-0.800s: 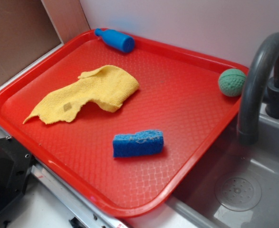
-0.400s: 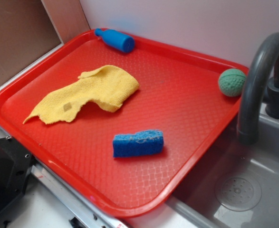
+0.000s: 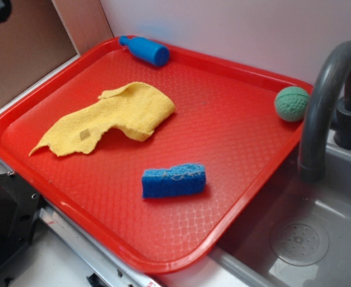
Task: Grab the blue sponge.
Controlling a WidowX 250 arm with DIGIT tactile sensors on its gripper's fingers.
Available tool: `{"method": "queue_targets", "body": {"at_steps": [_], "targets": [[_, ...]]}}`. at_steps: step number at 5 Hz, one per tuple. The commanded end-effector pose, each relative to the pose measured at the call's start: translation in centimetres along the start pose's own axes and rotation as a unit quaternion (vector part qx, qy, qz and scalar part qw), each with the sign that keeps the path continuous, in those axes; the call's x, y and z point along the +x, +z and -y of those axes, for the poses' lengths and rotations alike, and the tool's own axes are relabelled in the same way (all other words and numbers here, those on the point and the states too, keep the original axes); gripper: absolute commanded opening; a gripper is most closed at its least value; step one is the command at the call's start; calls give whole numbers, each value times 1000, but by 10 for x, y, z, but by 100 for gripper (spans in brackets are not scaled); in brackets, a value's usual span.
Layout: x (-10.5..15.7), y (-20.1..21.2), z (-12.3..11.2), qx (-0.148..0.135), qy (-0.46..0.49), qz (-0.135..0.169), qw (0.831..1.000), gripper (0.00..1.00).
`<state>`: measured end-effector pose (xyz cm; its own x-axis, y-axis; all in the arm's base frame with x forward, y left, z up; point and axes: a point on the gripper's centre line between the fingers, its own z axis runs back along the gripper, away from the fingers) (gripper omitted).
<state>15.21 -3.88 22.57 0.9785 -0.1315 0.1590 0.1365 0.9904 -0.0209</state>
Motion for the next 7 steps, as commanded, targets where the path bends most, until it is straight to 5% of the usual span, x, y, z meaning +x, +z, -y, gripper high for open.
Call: {"method": "queue_targets", "body": {"at_steps": [1,3,7], "targets": [[26,-13,49,-18,-102,29,994,100],[23,-55,85,-42,-150,-8,988,100],[19,-146,107,8,-187,-92,978,100]]}}
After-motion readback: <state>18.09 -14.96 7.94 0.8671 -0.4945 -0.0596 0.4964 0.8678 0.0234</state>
